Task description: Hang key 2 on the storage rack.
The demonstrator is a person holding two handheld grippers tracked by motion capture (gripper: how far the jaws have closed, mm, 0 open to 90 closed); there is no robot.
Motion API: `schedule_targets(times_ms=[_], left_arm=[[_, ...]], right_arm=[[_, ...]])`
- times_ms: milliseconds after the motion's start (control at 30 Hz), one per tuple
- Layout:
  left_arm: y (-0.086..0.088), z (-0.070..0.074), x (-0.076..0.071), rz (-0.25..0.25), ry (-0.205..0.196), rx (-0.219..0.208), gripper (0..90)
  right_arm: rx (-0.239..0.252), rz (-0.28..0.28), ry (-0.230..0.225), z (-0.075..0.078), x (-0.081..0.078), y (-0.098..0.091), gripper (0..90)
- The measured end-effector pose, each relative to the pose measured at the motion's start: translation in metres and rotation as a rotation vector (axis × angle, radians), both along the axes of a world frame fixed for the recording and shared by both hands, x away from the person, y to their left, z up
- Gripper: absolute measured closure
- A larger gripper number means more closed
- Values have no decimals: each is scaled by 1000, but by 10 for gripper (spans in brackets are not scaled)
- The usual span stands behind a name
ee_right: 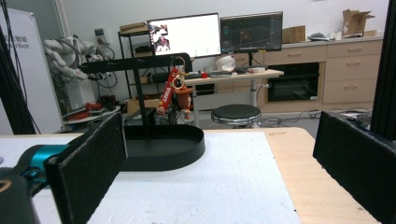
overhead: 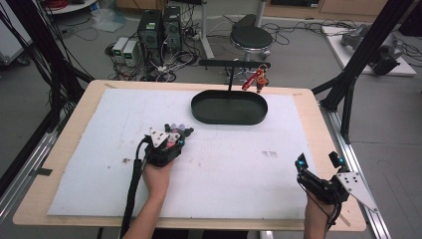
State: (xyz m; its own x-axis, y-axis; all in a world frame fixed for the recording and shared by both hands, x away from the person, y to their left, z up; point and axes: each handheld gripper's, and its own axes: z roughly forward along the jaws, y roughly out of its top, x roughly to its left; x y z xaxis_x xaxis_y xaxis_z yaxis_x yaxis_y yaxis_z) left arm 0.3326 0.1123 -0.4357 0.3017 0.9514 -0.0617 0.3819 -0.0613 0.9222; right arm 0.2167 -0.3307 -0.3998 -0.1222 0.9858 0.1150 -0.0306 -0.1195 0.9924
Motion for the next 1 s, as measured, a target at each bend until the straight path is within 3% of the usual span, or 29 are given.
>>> schedule_targets(times_ms=[300, 567, 700, 1000], left_arm=[[-1, 14, -12, -47, -130, -41, 498], [5, 27, -21, -80, -236, -146, 497], [6, 31, -23, -95, -269, -192, 497], [3, 47, -25, -133, -352, -204, 497]], right_arm=[[1, 9, -8, 0, 0, 0, 19], [1, 15, -15, 1, -1, 1, 19], [-1, 28, -15, 1, -1, 2, 19], [-13, 33, -24, 1, -1, 3, 19]])
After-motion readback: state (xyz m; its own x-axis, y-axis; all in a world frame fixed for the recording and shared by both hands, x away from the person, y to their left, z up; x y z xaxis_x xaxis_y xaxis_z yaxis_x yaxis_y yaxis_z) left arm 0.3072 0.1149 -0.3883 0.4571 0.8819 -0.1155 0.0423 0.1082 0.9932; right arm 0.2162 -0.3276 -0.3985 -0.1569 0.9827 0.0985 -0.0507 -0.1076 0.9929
